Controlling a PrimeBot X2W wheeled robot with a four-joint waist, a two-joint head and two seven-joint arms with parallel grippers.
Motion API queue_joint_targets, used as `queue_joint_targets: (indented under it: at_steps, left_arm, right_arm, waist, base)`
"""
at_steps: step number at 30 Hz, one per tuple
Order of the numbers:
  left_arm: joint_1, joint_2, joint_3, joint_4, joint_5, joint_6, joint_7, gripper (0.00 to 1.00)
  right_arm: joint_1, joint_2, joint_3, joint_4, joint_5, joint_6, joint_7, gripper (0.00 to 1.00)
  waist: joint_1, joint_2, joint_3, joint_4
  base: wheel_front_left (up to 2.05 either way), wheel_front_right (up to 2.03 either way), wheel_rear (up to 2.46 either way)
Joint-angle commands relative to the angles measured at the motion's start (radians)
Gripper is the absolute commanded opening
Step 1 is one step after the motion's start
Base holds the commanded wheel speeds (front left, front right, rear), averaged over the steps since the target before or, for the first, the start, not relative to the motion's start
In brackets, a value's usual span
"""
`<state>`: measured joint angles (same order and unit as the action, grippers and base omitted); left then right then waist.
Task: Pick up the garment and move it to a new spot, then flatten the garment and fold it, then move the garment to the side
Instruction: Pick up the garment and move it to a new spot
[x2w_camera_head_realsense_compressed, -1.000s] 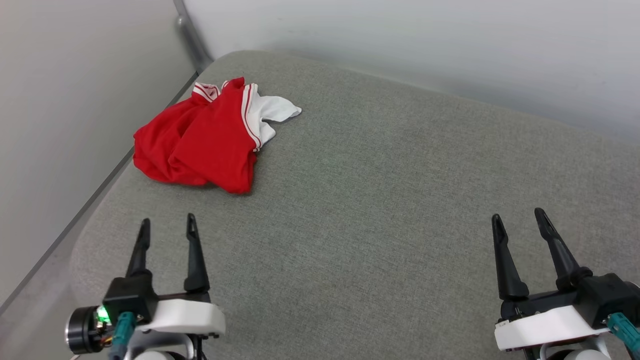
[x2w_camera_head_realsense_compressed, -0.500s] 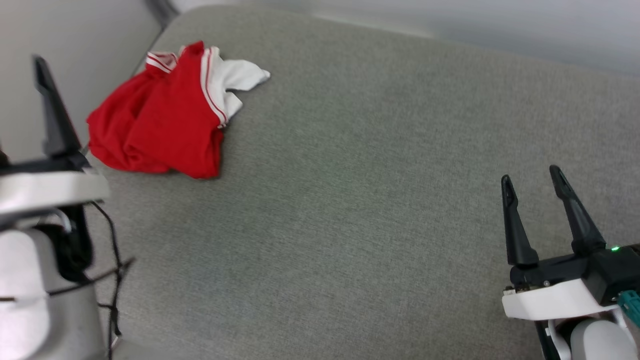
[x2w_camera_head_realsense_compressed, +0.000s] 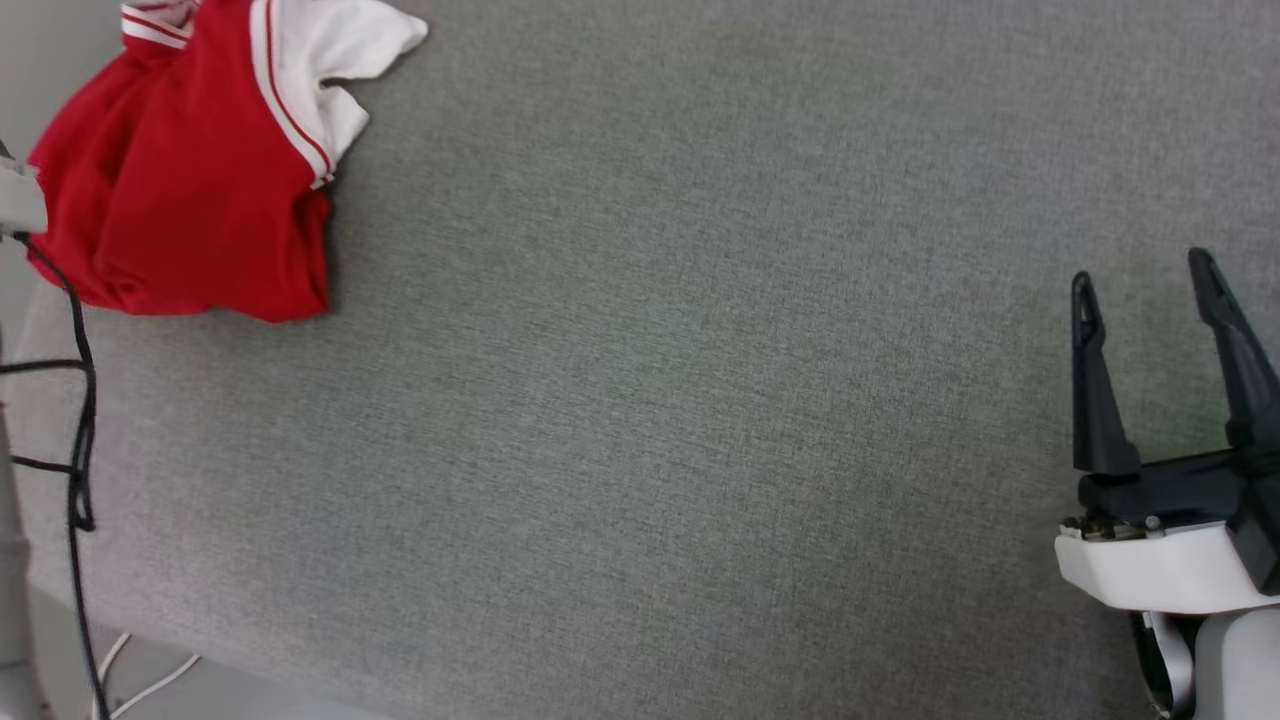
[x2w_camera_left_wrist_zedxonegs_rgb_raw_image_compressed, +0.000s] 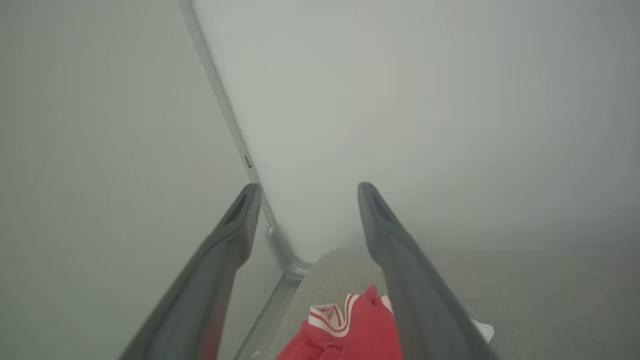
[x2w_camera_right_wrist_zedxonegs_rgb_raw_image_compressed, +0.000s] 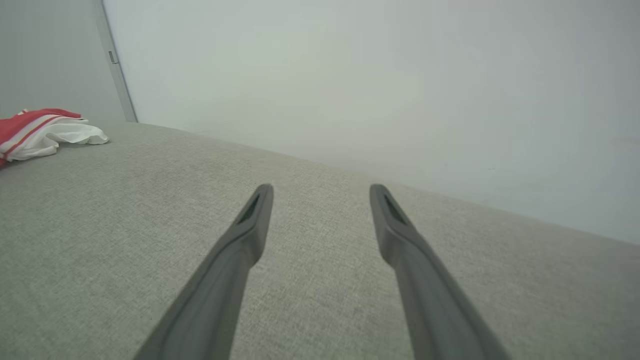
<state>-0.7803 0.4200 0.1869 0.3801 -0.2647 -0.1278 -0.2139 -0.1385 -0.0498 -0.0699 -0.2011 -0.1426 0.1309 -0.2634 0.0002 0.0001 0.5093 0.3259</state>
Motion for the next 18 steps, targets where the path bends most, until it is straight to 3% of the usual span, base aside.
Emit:
queue_joint_targets:
  at_steps: [1,10,18]
  left_arm:
    - [-0.019,0.018,-0.026,0.013,-0.026,0.000,0.017,1.00]
    - [-0.095,0.219,-0.328,0.163,-0.401,-0.001,0.436,1.00]
    - [-0.109,0.297,-0.480,0.228,-0.718,0.000,0.797,1.00]
  right_arm:
    - [-0.014,-0.001,-0.004,-0.011,-0.008,0.000,-0.002,1.00]
    - [-0.040,-0.020,-0.003,-0.066,-0.035,0.000,-0.002,1.00]
    - [-0.053,-0.035,-0.002,-0.109,-0.049,0.000,-0.002,1.00]
  waist:
    - [-0.0002,-0.0001,0.033,-0.010]
    - [-0.0002,-0.0001,0.112,-0.027]
    - [-0.0002,-0.0001,0.179,-0.050]
  base:
    - [0.00,0.00,0.00]
    - [0.00,0.00,0.00]
    - [0.00,0.00,0.00]
